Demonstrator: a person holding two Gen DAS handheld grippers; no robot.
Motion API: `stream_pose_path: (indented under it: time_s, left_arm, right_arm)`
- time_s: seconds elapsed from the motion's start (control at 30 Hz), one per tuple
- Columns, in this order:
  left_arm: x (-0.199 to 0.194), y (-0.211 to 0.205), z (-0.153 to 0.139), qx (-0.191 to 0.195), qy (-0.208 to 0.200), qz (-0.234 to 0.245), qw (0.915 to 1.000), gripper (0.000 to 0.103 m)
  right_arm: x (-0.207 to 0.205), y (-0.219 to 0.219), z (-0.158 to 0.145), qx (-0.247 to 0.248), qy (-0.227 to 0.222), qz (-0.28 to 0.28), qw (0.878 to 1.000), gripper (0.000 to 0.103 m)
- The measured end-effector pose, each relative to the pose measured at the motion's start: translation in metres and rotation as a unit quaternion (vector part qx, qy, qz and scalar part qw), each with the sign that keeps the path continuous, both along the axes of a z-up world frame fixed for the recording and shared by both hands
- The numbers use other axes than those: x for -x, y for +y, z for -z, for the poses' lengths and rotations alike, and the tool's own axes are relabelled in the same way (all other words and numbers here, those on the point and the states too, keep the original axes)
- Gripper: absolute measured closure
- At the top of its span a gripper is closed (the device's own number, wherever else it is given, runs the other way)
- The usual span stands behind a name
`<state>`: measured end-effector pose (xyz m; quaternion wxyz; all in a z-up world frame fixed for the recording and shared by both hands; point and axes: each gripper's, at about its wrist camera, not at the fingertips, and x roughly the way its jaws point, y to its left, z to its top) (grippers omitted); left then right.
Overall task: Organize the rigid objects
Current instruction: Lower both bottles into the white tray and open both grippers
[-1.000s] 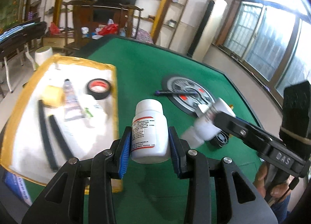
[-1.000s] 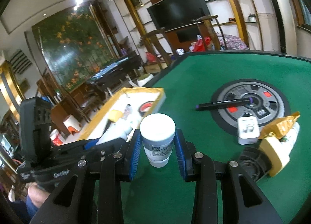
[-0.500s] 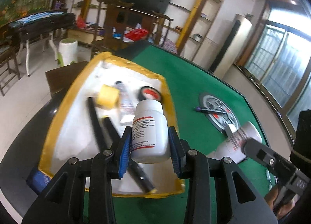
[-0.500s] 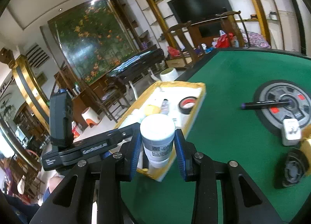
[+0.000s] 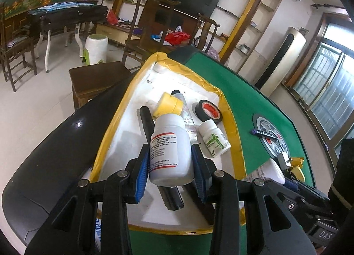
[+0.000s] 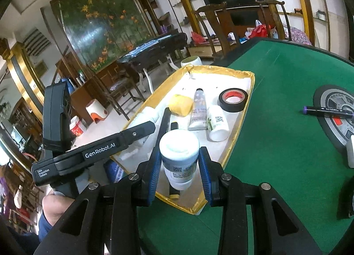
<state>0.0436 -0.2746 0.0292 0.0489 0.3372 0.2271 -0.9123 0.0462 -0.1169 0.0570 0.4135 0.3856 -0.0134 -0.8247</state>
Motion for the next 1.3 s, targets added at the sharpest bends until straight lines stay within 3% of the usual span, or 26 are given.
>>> stream_pose_path:
  time_s: [0.5, 0.73, 1.0, 1.3]
  left_arm:
    - [0.001, 0.005, 0.003, 0.023, -0.012, 0.006, 0.9996, 0.069]
    - [0.002, 0.005, 0.002, 0.025, -0.017, 0.01, 0.9995, 0.069]
    - [-0.002, 0.004, -0.001, 0.013, -0.012, 0.014, 0.9997, 0.061]
    - [-0.008, 0.002, -0.009, 0.015, -0.007, 0.008, 0.9998, 0.06]
  right_arm:
    - [0.015, -0.02, 0.002, -0.013, -0.005, 0.026, 1.0, 0.072]
    - [0.026, -0.026, -0.001, 0.002, -0.002, 0.043, 0.999, 0.072]
    - [0.028, -0.006, -0.017, 0.051, 0.017, 0.058, 0.997, 0.061]
    - [0.033, -0.01, -0.008, 0.084, -0.053, 0.013, 0.995, 0.061]
